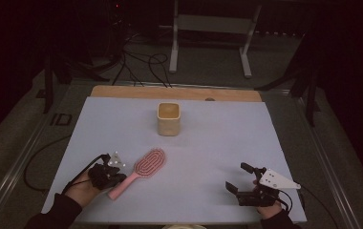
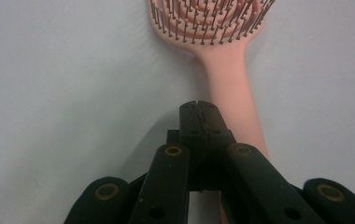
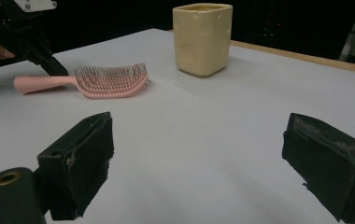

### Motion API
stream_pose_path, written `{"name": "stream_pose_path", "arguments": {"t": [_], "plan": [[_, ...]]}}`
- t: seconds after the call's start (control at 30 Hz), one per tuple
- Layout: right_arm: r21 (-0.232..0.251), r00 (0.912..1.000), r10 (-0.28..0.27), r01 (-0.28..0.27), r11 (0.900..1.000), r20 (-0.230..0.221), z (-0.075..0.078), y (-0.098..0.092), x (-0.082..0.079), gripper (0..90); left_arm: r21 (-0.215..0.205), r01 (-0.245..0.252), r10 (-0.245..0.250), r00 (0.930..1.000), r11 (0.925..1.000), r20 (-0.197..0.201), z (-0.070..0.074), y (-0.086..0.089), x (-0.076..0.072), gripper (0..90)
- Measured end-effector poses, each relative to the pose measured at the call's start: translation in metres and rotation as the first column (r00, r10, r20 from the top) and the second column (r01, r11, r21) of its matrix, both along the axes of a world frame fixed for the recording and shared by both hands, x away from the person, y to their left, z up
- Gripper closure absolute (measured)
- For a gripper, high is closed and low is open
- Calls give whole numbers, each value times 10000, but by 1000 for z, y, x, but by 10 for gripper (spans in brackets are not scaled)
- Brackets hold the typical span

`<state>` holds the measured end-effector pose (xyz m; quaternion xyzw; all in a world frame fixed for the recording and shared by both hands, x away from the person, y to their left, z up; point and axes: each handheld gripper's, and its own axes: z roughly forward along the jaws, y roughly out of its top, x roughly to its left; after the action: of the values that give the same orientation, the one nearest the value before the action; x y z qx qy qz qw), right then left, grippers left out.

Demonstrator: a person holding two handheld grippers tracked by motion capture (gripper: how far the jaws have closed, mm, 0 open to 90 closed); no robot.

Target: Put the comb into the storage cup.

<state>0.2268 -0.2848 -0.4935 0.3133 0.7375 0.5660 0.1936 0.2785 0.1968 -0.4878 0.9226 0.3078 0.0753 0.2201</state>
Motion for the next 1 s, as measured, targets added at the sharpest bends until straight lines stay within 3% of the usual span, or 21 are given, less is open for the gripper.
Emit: {"name": "stream_pose_path", "arguments": {"t": [0.1,0.3,0.37,0.53,0.77,1.0], "plan": [[-5,10000,-2,2,10000,-13,0,0,0,89,-194,71,-74,9999,9998,-154,0,0,-1,900],[-19,10000,0,0,10000,-4,0,0,0,89,-157,-17,12,9995,9999,-316,1,1,-2,900],[-14,10000,1,-1,10000,-2,0,0,0,89,-8,20,-20,9998,10000,-196,2,1,-2,900],[14,10000,-24,24,10000,-29,0,0,0,89,-32,-418,418,9991,9991,-41,9,4,0,900],[20,10000,-21,21,10000,-39,0,0,0,89,-523,-1127,1125,9936,9922,-80,25,7,2,900],[17,10000,-32,32,10000,-38,0,0,0,89,-528,-1332,1321,9909,9897,-239,33,0,4,900]]}}
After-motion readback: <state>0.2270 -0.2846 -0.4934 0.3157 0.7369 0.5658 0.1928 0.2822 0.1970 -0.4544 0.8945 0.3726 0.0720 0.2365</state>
